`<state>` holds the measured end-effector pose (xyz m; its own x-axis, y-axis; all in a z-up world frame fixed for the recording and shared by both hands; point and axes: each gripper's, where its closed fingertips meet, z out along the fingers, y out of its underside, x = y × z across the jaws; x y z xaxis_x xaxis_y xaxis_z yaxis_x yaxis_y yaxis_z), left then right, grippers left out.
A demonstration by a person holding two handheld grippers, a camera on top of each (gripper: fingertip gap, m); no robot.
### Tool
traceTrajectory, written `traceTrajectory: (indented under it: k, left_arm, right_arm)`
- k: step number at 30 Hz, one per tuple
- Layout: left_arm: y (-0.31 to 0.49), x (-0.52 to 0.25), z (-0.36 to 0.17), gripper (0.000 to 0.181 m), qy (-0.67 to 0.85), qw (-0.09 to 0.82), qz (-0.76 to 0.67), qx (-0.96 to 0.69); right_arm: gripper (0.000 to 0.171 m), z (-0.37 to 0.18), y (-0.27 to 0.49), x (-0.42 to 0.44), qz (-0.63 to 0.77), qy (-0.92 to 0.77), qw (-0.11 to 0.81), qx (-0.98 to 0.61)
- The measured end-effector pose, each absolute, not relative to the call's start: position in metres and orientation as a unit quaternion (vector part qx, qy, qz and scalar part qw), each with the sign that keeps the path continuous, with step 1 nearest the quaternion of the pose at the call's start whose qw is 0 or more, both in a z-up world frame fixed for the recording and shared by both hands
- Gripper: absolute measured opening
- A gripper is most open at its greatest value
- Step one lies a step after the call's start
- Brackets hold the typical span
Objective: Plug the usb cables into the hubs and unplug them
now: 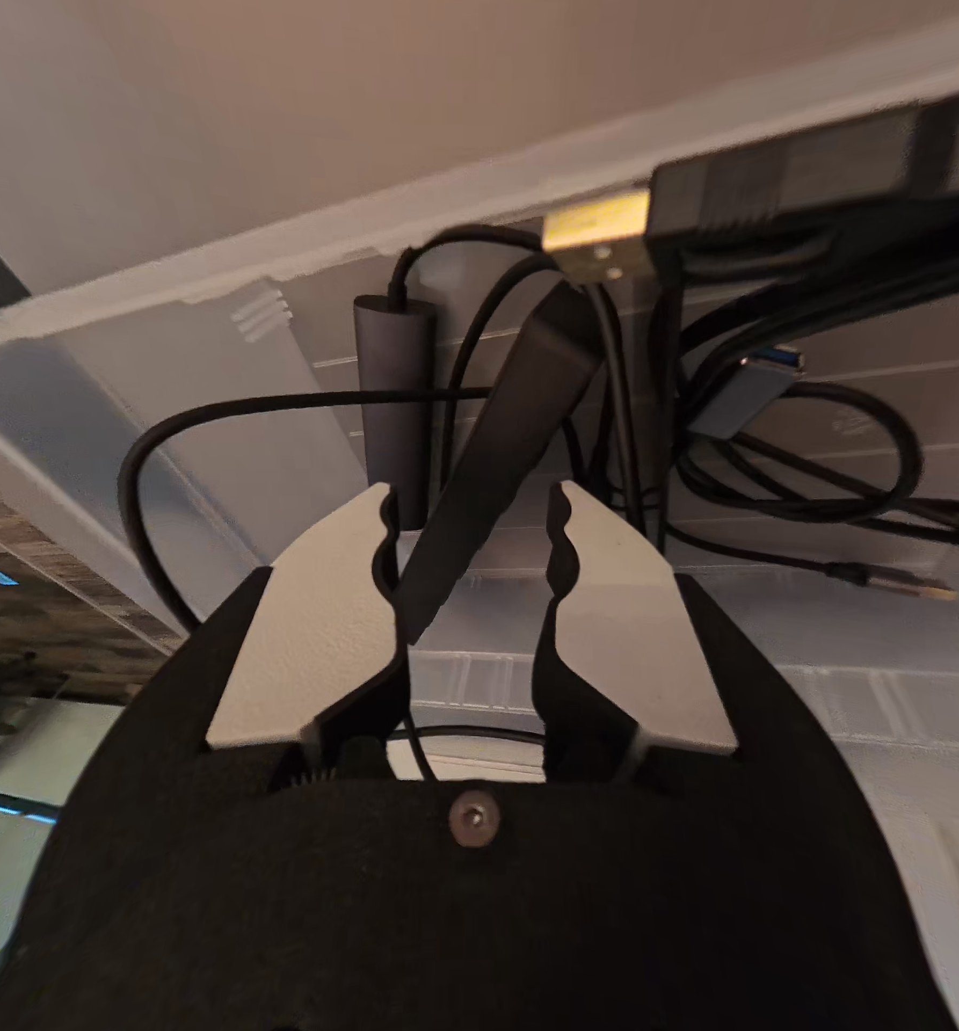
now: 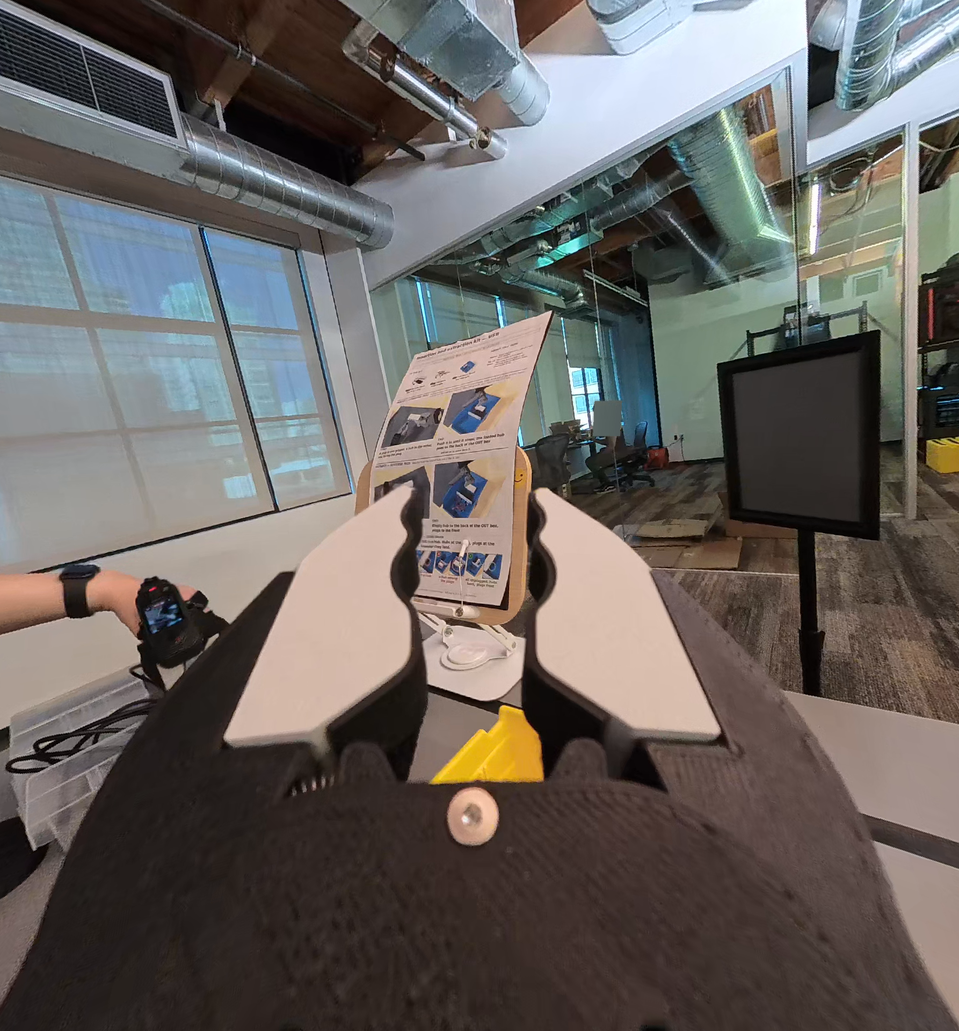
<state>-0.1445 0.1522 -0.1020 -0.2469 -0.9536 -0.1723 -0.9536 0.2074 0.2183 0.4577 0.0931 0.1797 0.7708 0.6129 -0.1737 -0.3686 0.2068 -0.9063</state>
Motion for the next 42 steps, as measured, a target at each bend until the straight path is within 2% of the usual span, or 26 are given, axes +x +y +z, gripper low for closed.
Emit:
traceTrajectory:
  k: [4, 9, 13, 17, 22, 28, 36, 39, 42]
  left_arm:
    - [0.155, -0.154, -0.115, 0.037, -0.794, 0.012, -0.140, 0.591]
    - [0.155, -0.160, -0.127, 0.032, -0.798, 0.016, -0.144, 0.584]
    - [0.155, -0.154, -0.111, 0.029, -0.792, -0.031, -0.141, 0.594]
    - [0.162, -0.137, -0.060, 0.027, -0.736, -0.152, -0.113, 0.650]
    - [0.173, -0.120, 0.038, 0.026, -0.647, -0.314, -0.114, 0.685]
    - [0.160, -0.071, 0.152, 0.026, -0.546, -0.436, -0.049, 0.713]
    - [0.103, 0.045, 0.254, 0.026, -0.523, -0.526, 0.041, 0.669]
    - [0.076, 0.093, 0.266, 0.026, -0.531, -0.522, 0.100, 0.660]
    - [0.043, 0.138, 0.260, 0.026, -0.577, -0.494, 0.139, 0.635]
  right_arm:
    - [0.037, 0.172, 0.103, 0.448, 0.313, -0.119, 0.757, -0.562]
    - [0.036, 0.161, 0.115, 0.431, 0.309, -0.139, 0.737, -0.585]
    - [0.035, 0.156, 0.119, 0.423, 0.313, -0.150, 0.725, -0.595]
    - [0.034, 0.162, 0.117, 0.420, 0.337, -0.147, 0.727, -0.580]
    - [0.032, 0.168, 0.113, 0.395, 0.380, -0.170, 0.715, -0.562]
    - [0.033, 0.164, 0.107, 0.325, 0.428, -0.245, 0.666, -0.560]
    - [0.034, 0.155, 0.059, 0.197, 0.569, -0.366, 0.556, -0.483]
    - [0.048, 0.148, 0.048, 0.163, 0.588, -0.378, 0.543, -0.465]
    - [0.069, 0.146, 0.056, 0.155, 0.524, -0.372, 0.611, -0.462]
